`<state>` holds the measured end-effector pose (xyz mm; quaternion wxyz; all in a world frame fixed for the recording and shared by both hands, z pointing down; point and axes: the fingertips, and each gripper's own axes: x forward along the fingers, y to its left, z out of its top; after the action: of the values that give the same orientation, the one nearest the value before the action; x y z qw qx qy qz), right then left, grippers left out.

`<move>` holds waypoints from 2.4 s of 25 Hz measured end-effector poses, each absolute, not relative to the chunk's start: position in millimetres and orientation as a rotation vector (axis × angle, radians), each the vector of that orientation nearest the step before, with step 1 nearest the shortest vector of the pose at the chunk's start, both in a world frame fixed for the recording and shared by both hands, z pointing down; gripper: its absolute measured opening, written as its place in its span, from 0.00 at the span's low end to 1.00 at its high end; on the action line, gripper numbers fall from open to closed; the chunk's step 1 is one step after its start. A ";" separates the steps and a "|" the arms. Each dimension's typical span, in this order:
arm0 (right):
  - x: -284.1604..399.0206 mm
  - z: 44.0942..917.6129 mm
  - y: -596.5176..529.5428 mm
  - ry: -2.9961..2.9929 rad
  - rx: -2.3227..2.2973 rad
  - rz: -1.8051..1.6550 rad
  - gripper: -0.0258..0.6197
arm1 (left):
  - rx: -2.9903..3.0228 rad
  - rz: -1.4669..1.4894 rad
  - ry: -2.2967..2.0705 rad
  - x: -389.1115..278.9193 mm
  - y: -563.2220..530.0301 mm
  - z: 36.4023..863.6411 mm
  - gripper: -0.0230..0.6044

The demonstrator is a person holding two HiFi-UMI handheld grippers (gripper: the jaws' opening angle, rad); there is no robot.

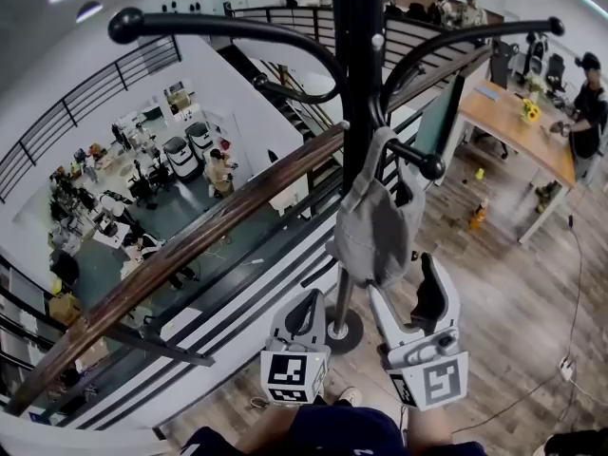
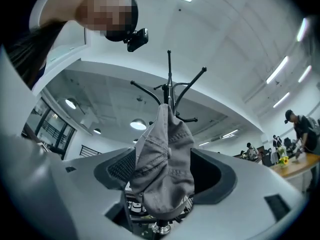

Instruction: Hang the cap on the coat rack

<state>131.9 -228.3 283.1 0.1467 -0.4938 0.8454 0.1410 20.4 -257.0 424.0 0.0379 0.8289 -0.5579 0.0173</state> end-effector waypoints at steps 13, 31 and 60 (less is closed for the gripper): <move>127.2 395.5 -234.7 2.608 -1.590 0.154 0.55 | 2.612 0.101 -1.660 23.9 -241.7 453.7 0.04; 122.8 466.6 -221.9 2.750 -1.705 0.033 0.12 | 2.639 0.012 -1.607 20.7 -223.6 464.4 0.04; 123.7 476.9 -218.8 2.783 -1.708 0.009 0.05 | 2.632 0.120 -1.521 22.6 -226.0 487.8 0.04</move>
<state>123.7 -218.8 476.9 -0.0618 -0.5222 0.8506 0.0028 22.6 -226.0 487.8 0.0498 0.8641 -0.4993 0.0394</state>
